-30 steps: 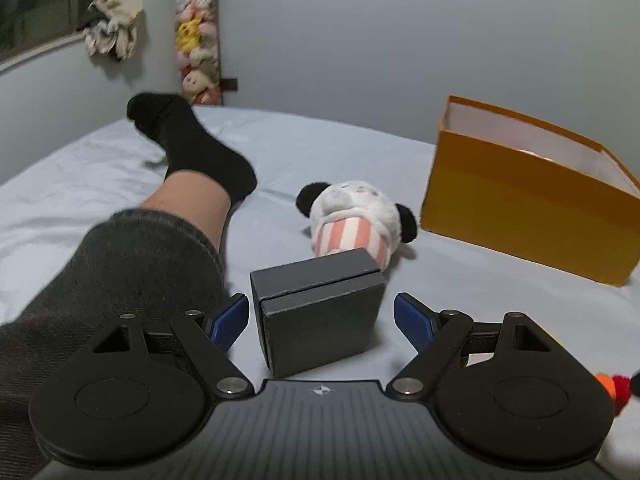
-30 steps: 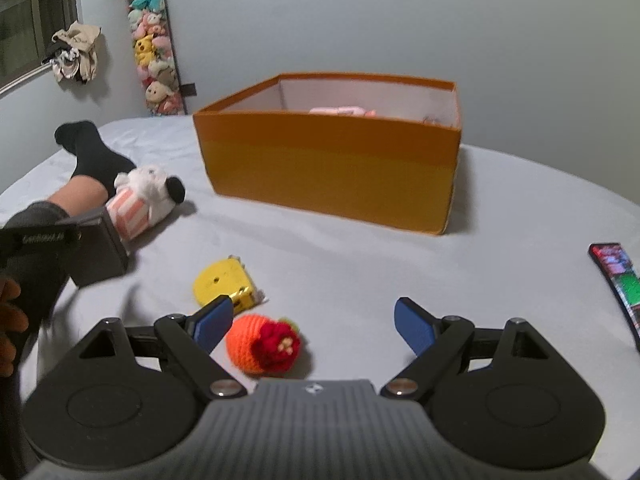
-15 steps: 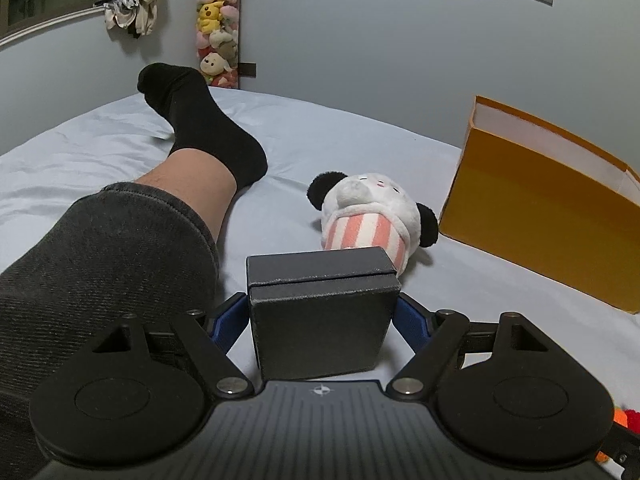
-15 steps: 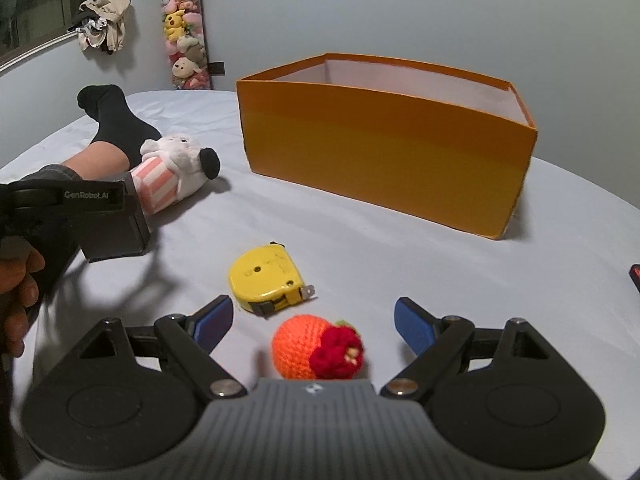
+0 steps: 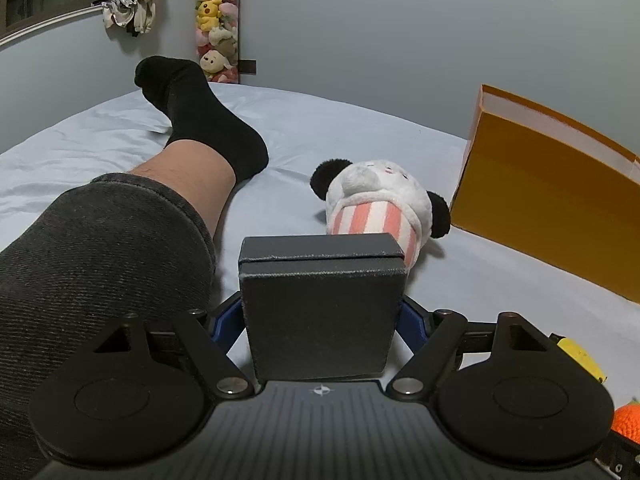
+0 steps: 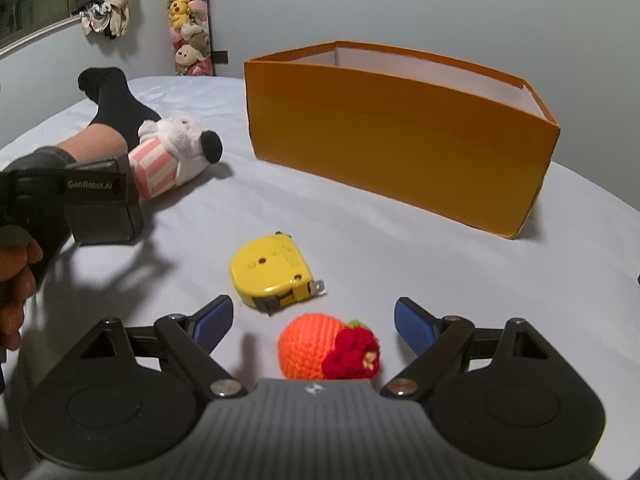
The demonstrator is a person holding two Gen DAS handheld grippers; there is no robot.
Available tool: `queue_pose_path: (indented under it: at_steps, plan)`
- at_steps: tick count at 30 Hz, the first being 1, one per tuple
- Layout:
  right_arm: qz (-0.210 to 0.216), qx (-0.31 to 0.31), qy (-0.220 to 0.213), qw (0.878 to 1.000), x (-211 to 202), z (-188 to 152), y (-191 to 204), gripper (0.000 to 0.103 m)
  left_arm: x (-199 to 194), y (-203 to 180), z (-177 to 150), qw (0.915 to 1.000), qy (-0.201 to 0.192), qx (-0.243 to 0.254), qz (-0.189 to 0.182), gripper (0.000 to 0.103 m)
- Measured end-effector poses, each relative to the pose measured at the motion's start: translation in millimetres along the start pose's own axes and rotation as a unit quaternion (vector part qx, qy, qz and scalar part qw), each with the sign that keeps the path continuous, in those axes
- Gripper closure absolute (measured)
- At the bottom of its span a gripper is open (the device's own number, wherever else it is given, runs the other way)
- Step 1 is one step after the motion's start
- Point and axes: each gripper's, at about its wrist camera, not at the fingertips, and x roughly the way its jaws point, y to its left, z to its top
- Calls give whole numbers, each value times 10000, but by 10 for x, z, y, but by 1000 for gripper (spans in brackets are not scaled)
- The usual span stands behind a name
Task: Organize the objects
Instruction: 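Grasp the dark grey square box with the left gripper while the right gripper grasps the orange crocheted ball, then carry the grey box and crocheted ball over the orange box with both grippers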
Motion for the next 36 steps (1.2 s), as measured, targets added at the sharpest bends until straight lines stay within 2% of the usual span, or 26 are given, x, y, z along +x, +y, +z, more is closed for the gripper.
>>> queue_pose_path:
  at_steps: [8,10,12,15,36]
  plan:
    - [-84,-175,67,9998,-75,-96,46,17,-8,-28,-20,9999,-35,97,36,15]
    - [-99,-201,89,9997,-92,-124,45,24,-6,-31,-21,9999,-35,109,37,15]
    - [-104,-214,131,9996,-101,-150,32,38,-5,-24,-19,9999,-36,100,18,15]
    - [-150,-218,138,9996,-109,-167,2,49,-6,-23,-22,9999,-50,125,4,15]
    - [-161,-114,-18,9998,-357,-185,-147,50,-222,-22,-46,9996,-149,207,-149,16]
